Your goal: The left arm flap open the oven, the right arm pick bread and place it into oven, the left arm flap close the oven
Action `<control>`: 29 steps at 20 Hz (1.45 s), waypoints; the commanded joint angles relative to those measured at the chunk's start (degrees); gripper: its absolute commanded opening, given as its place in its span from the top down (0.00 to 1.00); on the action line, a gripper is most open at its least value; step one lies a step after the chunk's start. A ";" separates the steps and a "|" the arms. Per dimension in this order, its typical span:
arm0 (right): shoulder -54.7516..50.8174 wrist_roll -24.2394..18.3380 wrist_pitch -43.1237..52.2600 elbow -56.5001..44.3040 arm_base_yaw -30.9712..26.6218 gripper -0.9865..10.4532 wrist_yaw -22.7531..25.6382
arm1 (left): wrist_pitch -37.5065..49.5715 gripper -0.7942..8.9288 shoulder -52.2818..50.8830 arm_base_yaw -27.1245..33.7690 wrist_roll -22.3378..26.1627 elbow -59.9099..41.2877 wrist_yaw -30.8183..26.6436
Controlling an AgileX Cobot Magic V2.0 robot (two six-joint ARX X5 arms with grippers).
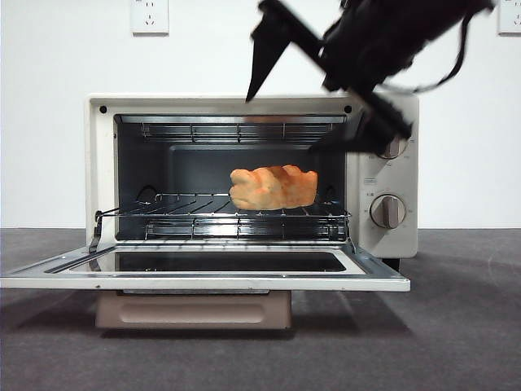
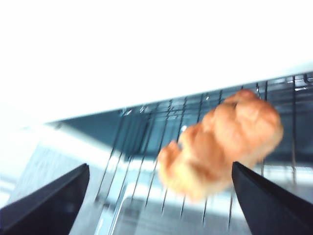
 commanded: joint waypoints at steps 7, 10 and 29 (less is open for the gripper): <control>-23.45 -12.66 -26.18 0.68 1.97 0.51 -0.85 | 6.47 0.91 14.47 1.38 1.18 0.68 5.64; -31.65 -15.02 -33.51 0.68 1.99 0.51 -1.22 | 10.78 0.91 21.92 7.43 4.94 0.07 16.98; -58.42 -15.34 -61.64 0.70 1.99 0.51 -2.67 | 43.19 0.91 38.53 51.43 -3.96 -22.73 52.22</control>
